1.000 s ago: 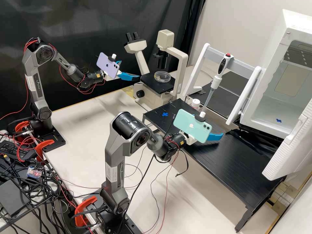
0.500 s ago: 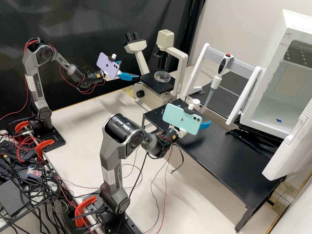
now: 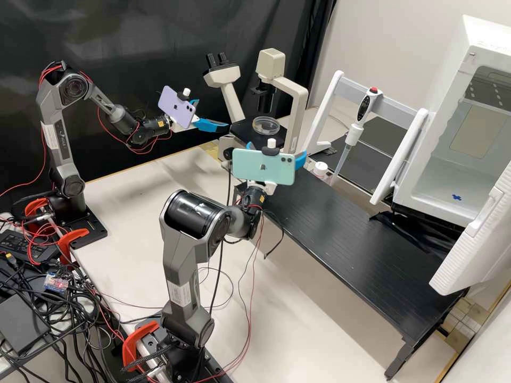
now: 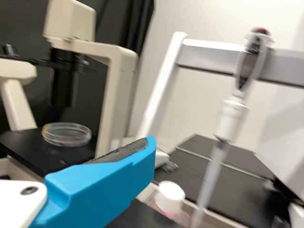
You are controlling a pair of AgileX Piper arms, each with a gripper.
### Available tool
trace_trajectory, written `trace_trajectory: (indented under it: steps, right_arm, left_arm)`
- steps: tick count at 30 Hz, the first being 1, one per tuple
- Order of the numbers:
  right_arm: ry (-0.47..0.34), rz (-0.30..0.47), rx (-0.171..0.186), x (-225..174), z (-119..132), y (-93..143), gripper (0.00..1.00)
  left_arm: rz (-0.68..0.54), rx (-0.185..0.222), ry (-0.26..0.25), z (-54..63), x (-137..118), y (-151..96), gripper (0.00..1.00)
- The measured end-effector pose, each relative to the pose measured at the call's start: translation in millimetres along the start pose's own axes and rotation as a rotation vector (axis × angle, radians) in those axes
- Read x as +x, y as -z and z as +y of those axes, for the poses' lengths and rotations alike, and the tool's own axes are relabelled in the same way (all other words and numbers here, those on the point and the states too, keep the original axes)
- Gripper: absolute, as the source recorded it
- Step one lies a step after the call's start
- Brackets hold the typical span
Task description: Move the petri dish to the bench
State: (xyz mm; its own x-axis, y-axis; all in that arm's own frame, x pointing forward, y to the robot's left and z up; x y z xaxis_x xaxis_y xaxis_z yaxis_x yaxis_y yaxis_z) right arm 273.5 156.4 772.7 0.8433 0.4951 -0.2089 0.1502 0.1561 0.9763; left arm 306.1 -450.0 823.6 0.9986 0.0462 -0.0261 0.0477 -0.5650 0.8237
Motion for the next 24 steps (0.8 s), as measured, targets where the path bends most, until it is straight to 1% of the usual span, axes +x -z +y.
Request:
trace_trajectory:
  steps: [1,5,7,10,16,21,24]
  right_arm:
    - [0.008,0.017,0.001,4.3,-3.1,4.1,1.0]
    - [0.024,0.078,-0.012,22.0,-11.2,18.8,1.0]
    - [0.038,0.095,-0.027,31.4,-15.9,24.0,1.0]
    - [0.073,0.114,-0.03,48.0,-25.4,32.7,1.0]
    - [0.148,0.109,-0.033,84.8,-44.2,41.8,1.0]
    - [0.195,0.077,-0.04,111.4,-54.4,39.0,1.0]
    - [0.205,0.062,-0.044,128.1,-55.8,38.1,1.0]
  left_arm:
    - [0.0,0.0,0.0,0.0,0.0,0.0,1.0]
    - [0.0,0.0,0.0,0.0,0.0,0.0,1.0]
    - [0.0,0.0,0.0,0.0,0.0,0.0,1.0]
    - [0.0,0.0,0.0,0.0,0.0,0.0,1.0]
    - [0.0,0.0,0.0,0.0,0.0,0.0,1.0]
    - [0.0,0.0,0.0,0.0,0.0,0.0,1.0]
    - [0.0,0.0,0.0,0.0,0.0,0.0,1.0]
